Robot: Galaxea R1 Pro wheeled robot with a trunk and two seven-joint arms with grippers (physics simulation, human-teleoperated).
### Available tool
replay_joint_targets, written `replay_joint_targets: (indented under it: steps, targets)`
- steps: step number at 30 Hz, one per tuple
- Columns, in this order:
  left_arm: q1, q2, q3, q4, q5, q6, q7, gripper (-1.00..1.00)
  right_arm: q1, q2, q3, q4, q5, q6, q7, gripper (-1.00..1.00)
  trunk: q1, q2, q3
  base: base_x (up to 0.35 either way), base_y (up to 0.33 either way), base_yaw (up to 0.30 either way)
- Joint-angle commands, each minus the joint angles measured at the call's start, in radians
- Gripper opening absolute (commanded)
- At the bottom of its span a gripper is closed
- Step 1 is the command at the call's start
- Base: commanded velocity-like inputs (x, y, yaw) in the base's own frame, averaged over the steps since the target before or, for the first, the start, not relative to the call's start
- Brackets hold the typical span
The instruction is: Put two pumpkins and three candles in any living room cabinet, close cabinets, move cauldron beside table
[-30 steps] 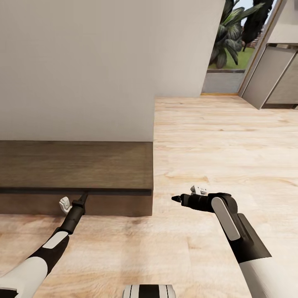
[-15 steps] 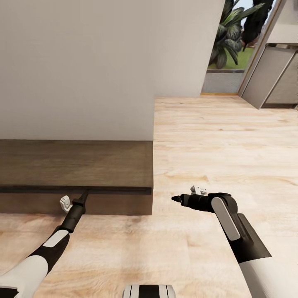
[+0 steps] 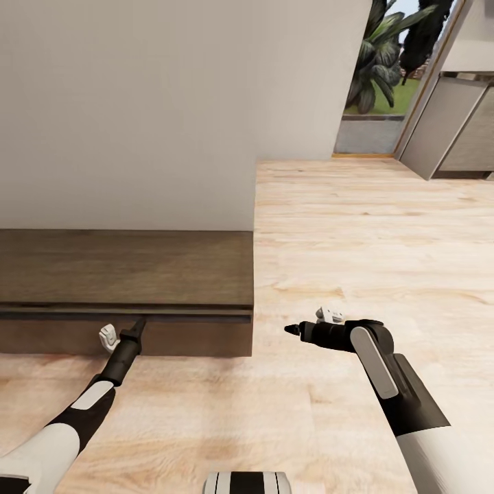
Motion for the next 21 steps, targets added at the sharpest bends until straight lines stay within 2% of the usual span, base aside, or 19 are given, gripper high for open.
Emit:
replay_joint_targets:
  steps: [1, 13, 21]
  targets:
    - [0.0, 0.001, -0.007, 0.01, 0.009, 0.003, 0.0, -1.0, -0.001, -0.001, 0.002, -0.001, -0.01, 0.002, -0.01, 1.0, 0.0, 0.0, -0.001, -0.027, 0.0, 0.0]
    - [0.0, 0.001, -0.007, 0.01, 0.009, 0.003, 0.0, -1.0, -0.001, -0.001, 0.003, -0.001, -0.01, 0.002, -0.01, 1.0, 0.0, 0.0, -0.001, -0.096, 0.0, 0.0]
    - [0.0, 0.001, -0.007, 0.01, 0.009, 0.003, 0.0, -1.0, -0.001, -0.001, 0.003, -0.001, -0.011, 0.002, -0.009, 1.0, 0.0, 0.0, -0.001, -0.172, 0.0, 0.0]
